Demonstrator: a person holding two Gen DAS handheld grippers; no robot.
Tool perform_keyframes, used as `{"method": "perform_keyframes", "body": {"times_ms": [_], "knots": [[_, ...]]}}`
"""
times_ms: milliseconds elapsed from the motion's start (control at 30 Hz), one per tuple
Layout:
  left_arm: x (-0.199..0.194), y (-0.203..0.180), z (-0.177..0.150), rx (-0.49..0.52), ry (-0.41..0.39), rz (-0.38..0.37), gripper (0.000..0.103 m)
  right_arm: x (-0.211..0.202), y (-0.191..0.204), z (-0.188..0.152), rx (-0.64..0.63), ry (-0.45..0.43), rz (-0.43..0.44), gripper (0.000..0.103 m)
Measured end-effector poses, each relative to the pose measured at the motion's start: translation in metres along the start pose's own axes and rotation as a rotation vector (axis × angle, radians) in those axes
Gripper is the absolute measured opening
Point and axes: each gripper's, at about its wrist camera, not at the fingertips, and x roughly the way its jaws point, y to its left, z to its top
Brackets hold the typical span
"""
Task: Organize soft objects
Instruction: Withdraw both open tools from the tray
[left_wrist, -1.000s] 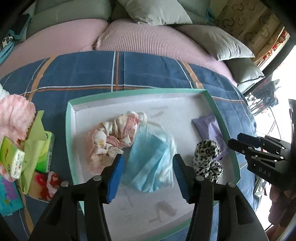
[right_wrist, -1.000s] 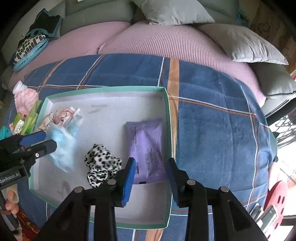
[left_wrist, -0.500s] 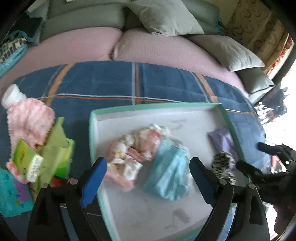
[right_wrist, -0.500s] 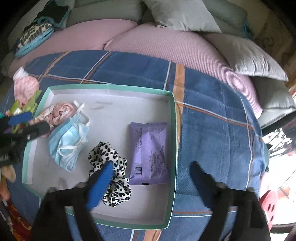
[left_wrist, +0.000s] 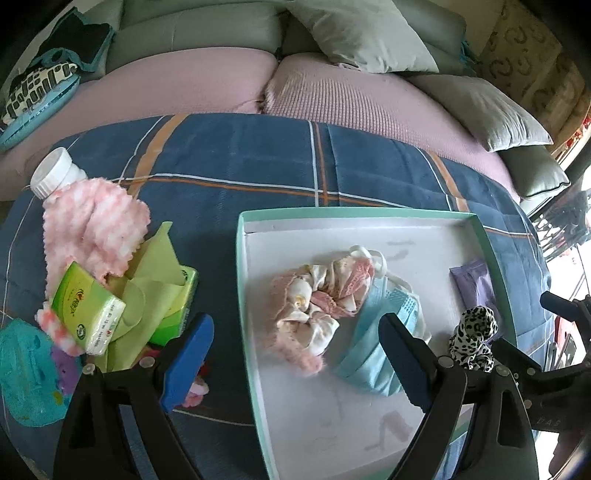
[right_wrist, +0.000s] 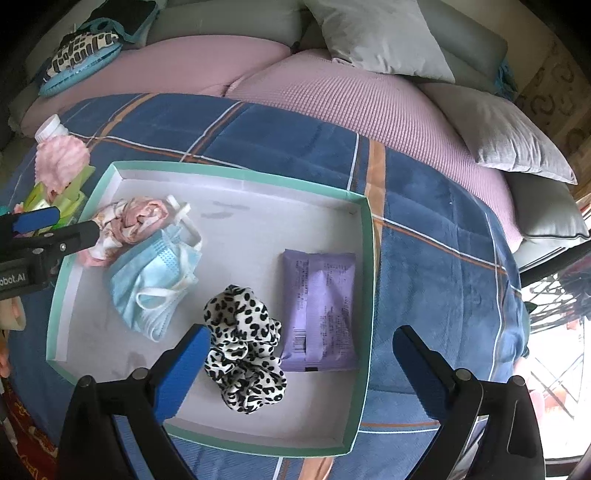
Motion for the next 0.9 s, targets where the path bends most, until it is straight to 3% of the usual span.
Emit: {"method": "perform_keyframes", "body": {"times_ms": [600,900], "knots": [[-0.039,0.055,0.010,-0.057,-0.064,0.078,0.091,-0.026,0.020,0.017,0.001,-0.024,-0.037,0.101],[-0.063,0.082,0.015,-0.072,-0.088,0.076,0.091,-0.041,0.045,0.032,0.021,-0.061,-0.010,0.101]]}}
